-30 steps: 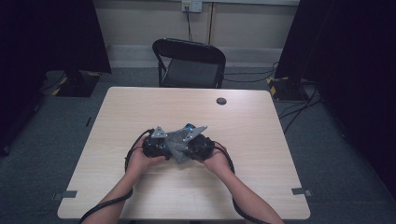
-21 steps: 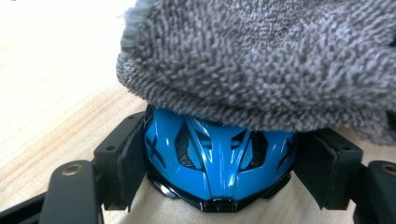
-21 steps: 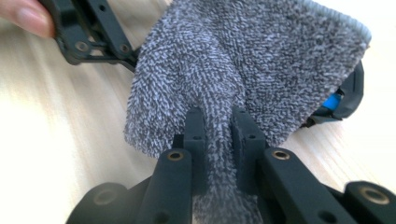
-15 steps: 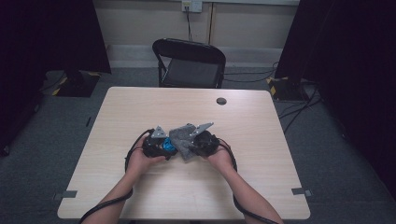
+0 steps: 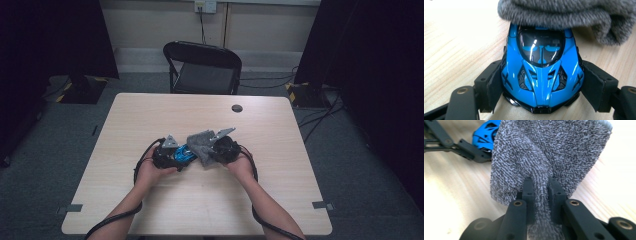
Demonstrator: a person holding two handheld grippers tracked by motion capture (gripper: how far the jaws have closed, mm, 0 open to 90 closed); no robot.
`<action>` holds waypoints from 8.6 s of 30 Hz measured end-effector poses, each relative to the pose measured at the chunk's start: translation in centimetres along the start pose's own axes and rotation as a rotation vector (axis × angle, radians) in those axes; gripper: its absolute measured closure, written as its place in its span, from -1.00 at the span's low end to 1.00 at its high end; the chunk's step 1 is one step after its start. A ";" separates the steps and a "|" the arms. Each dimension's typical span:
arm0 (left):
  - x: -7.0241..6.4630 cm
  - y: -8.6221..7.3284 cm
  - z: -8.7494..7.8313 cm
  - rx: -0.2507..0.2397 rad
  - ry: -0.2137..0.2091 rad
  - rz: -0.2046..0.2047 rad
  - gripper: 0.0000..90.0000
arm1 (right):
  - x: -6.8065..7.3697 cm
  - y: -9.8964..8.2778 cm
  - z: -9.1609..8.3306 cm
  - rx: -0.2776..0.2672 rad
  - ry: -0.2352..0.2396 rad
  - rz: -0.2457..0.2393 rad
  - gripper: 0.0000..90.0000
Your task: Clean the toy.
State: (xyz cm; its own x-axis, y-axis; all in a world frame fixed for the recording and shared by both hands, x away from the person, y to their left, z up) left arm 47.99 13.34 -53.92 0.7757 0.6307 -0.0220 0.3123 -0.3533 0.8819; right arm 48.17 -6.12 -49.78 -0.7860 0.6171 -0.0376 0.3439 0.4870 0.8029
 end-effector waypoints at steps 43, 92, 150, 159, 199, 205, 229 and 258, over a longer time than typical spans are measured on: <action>0.0 0.0 0.0 -0.001 0.001 -0.001 -0.45 | -4.2 -2.4 -3.6 -0.028 -0.137 0.056 0.75; -0.1 0.4 -1.0 0.084 -0.016 -0.035 -0.64 | -2.6 -6.7 -6.3 -0.133 -0.100 0.138 0.75; 0.2 4.1 2.6 0.001 -0.026 -0.008 -0.08 | 2.6 -4.1 -2.6 -0.039 -0.036 0.042 0.74; 0.2 3.9 2.4 -0.005 -0.024 -0.008 -0.07 | 5.1 -3.0 -1.3 -0.033 0.044 0.041 0.74; 0.1 3.9 2.3 0.003 -0.017 -0.003 -0.08 | 12.6 -2.0 -1.4 -0.055 0.370 -0.071 0.74; 0.2 3.9 2.3 0.006 -0.010 0.002 -0.07 | 10.7 -2.0 -3.1 -0.072 0.338 -0.055 0.75; 0.1 4.0 2.3 0.010 -0.010 0.000 -0.08 | 0.4 -2.8 -9.1 -0.155 0.016 0.034 0.75; 0.0 3.8 2.2 -0.004 -0.005 -0.011 -0.08 | 4.3 -2.8 -1.6 -0.058 0.074 -0.024 0.74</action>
State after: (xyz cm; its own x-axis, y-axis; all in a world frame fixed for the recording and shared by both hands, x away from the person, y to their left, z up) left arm 50.45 10.46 -51.59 0.7748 0.6312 -0.0341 0.3190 -0.3438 0.8832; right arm 43.00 -5.81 -51.30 -0.8302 0.5573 -0.0144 0.2961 0.4627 0.8356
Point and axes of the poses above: each handheld gripper's, and its own axes: z roughly forward along the jaws, y roughly out of its top, x roughly to its left, the point moved 5 cm from there along z, roughly forward along the jaws, and after that the axes turned 14 degrees about -x, right-handed, at the moved point
